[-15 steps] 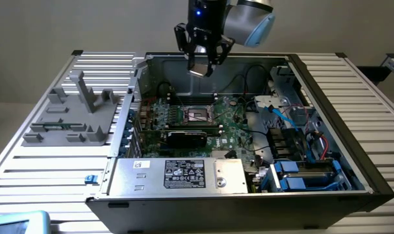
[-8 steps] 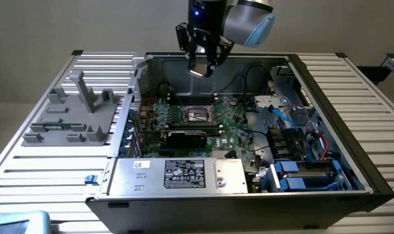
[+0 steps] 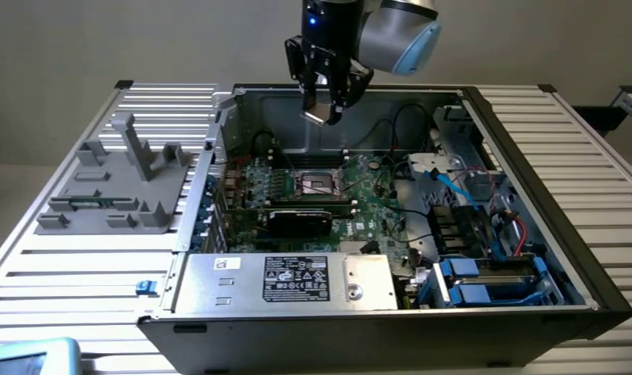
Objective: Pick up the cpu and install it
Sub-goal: 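Place the cpu into insertion slot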
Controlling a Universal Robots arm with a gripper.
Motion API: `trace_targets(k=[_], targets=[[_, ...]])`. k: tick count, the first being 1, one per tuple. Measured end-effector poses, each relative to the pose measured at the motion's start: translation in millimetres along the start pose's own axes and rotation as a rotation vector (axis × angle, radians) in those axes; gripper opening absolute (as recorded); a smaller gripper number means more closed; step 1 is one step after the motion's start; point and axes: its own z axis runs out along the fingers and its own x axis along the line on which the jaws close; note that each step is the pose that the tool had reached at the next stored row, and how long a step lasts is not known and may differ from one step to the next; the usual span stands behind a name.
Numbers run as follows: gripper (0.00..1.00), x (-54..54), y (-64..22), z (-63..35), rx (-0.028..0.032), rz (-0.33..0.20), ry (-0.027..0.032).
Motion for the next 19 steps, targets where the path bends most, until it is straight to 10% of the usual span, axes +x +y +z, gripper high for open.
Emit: trace_targets(k=[19], targets=[[0.55, -0.2, 0.0, 2.8, -0.0144, 0.279, 0.0006]])
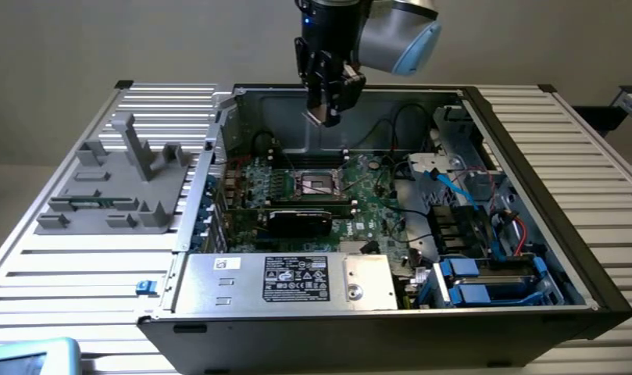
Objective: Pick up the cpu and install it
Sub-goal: 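Place the cpu into insertion slot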
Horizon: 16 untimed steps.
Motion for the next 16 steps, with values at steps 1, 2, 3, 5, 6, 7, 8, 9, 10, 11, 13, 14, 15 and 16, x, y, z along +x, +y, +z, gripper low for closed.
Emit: trace_targets(k=[1, 2, 3, 5, 6, 7, 8, 9, 10, 11, 13, 14, 15, 16], targets=[[0.55, 0.0, 0.0, 0.2, -0.0008, 0.016, 0.0], [0.55, 0.0, 0.0, 0.3, -0.0016, 0.031, 0.0001], [0.55, 0.0, 0.0, 0.5, -0.0023, 0.045, 0.0001], [0.55, 0.0, 0.0, 0.8, -0.0039, 0.075, 0.0001], [0.55, -0.1, 0.0, 0.9, -0.0047, 0.09, 0.0002], [0.55, -0.1, 0.0, 1.1, -0.0055, 0.106, 0.0002], [0.55, -0.1, 0.0, 1.3, -0.0063, 0.121, 0.0003], [0.55, -0.1, 0.0, 1.4, -0.0071, 0.136, 0.0003], [0.55, -0.1, 0.0, 1.5, -0.0077, 0.149, 0.0003], [0.55, -0.1, 0.0, 1.5, -0.0077, 0.151, 0.0001], [0.55, -0.1, 0.0, 1.5, -0.0077, 0.151, 0.0001], [0.55, -0.1, 0.0, 1.5, -0.0078, 0.151, 0.0002], [0.55, -0.1, 0.0, 1.5, -0.0078, 0.157, -0.0005], [0.55, 0.0, 0.0, 1.6, -0.0075, 0.167, -0.0025]])
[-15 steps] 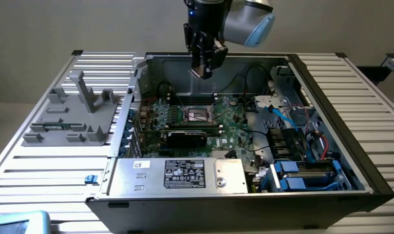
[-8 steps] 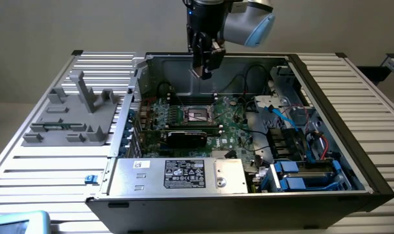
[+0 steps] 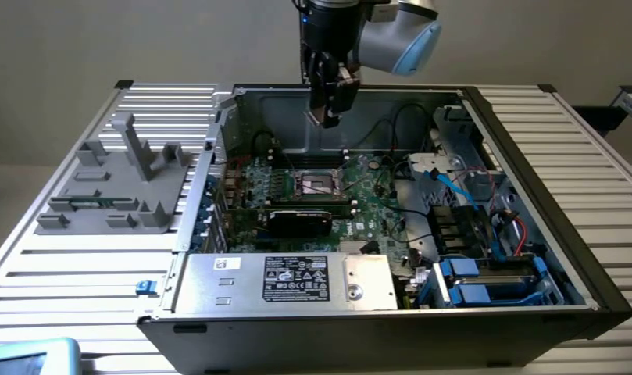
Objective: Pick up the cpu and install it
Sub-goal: 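Place the cpu into insertion slot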
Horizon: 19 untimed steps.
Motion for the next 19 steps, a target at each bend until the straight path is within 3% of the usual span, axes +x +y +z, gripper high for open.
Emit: trace_targets(k=[3, 4, 6, 7, 19], targets=[[0.55, -0.1, 0.0, 0.0, 0.0036, 0.025, -0.0128], [0.55, -0.1, 0.0, 0.0, 0.0064, 0.031, -0.021], [0.55, -0.1, 0.0, 0.2, 0.0145, 0.039, -0.0446], [0.55, -0.1, 0.0, 0.6, 0.0173, 0.045, -0.0529], [0.55, -0.3, 0.0, 5.5, 0.013, 0.229, -0.0524]])
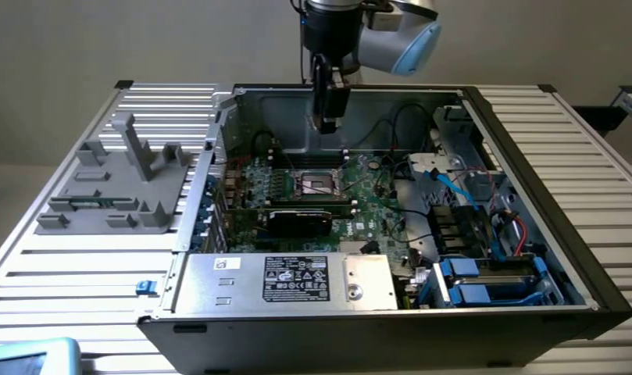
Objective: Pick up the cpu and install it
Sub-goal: 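Place the cpu into insertion slot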
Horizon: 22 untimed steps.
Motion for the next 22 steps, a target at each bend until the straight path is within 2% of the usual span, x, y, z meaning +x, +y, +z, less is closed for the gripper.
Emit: trace_targets(k=[6, 17, 19, 22], targets=[[0.55, 0.0, 0.0, 1.9, 0.0008, 0.098, 0.0018], [0.55, -1.8, -0.9, 4.2, 0.0006, 0.102, 0.0018], [0.55, -2.5, -1.0, 5.3, 0.0007, 0.102, 0.0003], [0.55, -3.2, -1.1, 7.6, 0.0013, 0.102, -0.0067]])
